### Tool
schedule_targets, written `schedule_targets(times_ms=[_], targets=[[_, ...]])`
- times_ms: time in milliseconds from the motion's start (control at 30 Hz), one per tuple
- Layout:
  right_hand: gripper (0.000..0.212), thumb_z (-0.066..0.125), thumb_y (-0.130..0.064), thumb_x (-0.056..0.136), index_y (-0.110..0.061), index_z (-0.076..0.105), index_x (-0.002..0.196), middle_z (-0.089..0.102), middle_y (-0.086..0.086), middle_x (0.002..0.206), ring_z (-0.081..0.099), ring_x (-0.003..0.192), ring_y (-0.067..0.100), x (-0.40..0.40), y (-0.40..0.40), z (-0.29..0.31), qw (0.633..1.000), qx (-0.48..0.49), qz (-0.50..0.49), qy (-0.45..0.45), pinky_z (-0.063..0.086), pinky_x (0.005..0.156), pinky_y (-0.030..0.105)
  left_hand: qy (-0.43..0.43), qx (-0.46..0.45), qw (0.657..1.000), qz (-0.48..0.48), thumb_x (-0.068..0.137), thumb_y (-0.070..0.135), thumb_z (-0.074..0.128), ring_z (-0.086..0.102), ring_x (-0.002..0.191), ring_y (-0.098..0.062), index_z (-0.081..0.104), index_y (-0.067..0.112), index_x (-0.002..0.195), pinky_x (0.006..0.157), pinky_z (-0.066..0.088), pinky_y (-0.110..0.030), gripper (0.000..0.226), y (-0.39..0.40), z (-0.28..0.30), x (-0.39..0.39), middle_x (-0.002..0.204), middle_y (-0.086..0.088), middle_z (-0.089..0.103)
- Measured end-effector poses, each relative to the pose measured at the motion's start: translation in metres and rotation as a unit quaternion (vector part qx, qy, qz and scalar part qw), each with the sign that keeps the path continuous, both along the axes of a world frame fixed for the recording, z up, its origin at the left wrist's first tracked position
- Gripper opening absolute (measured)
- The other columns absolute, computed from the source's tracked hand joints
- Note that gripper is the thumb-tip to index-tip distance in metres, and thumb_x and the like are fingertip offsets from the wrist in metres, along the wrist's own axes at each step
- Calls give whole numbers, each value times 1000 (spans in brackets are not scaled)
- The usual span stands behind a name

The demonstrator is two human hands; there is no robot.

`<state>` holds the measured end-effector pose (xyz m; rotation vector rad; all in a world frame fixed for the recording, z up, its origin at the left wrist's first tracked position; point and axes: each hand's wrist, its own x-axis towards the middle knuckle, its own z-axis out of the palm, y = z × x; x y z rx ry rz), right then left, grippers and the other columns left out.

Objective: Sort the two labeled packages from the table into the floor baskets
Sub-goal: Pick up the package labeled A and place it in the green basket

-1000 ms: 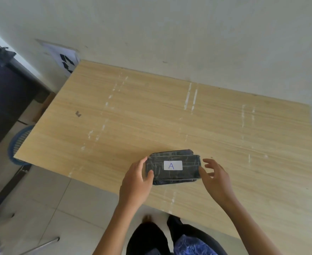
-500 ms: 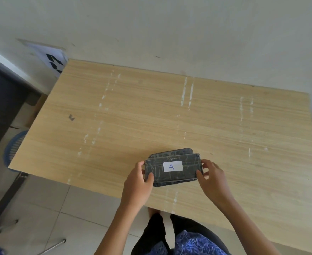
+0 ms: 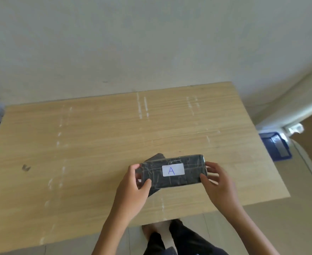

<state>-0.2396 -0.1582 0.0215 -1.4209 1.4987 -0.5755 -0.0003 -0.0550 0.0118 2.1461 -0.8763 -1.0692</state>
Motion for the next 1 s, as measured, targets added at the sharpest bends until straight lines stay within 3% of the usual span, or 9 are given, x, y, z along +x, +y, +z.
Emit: schedule_targets(times_ms=[67, 133, 233, 333, 433, 633, 833, 1000], targets=[[32, 67, -14, 90, -30, 62, 118, 68, -8, 107, 68, 92, 8, -28, 12, 10, 998, 13, -52, -23, 54, 70, 21, 55, -11, 998, -11, 84, 43, 66, 68, 79, 5, 47, 55, 119, 64, 52, -24, 42, -12, 4, -15, 97, 18, 67], [31, 68, -16, 90, -32, 64, 116, 69, -9, 105, 69, 92, 10, -53, 23, 19, 995, 21, -90, -48, 54, 75, 28, 91, -27, 995, -22, 84, 41, 68, 68, 81, 2, 49, 62, 109, 67, 51, -25, 38, -22, 9, -33, 96, 21, 67], [30, 69, -14, 89, -32, 67, 112, 72, -6, 103, 71, 89, 12, -98, 34, 30, 987, 17, -142, -72, 56, 79, 34, 116, -52, 990, -62, 88, 33, 68, 69, 79, -2, 51, 58, 109, 69, 53, -26, 36, -37, 16, -76, 94, 26, 68], [31, 70, -12, 88, -30, 67, 113, 72, -4, 104, 72, 88, 13, -148, 38, 31, 979, 4, -189, -82, 55, 76, 30, 112, -51, 988, -96, 91, 31, 66, 69, 77, -2, 51, 50, 118, 65, 54, -24, 36, -54, 20, -129, 96, 12, 69], [30, 70, -14, 88, -31, 67, 113, 71, -5, 106, 71, 90, 13, -207, 39, 27, 970, -6, -224, -89, 56, 78, 31, 104, -53, 985, -124, 92, 29, 65, 70, 78, 2, 52, 47, 121, 68, 52, -23, 37, -71, 22, -192, 104, 12, 66], [30, 72, -11, 87, -32, 69, 107, 73, 0, 104, 72, 91, 18, -344, 29, 26, 960, -14, -260, -99, 57, 81, 36, 109, -48, 981, -154, 91, 28, 67, 73, 89, -10, 53, 52, 113, 82, 60, -36, 36, -99, 22, -328, 110, 8, 66], [29, 70, -14, 88, -33, 69, 110, 72, -1, 105, 70, 92, 15, -450, 13, 28, 948, -13, -306, -88, 56, 77, 31, 110, -30, 971, -210, 87, 40, 68, 73, 87, -6, 51, 59, 111, 76, 57, -30, 35, -125, 18, -433, 109, 10, 67], [30, 69, -13, 88, -29, 69, 113, 71, 2, 106, 70, 93, 19, -511, -27, 21, 942, -7, -328, -75, 56, 76, 31, 117, -25, 963, -240, 83, 44, 67, 73, 95, -11, 51, 57, 114, 87, 60, -45, 37, -177, 10, -495, 115, 10, 65]])
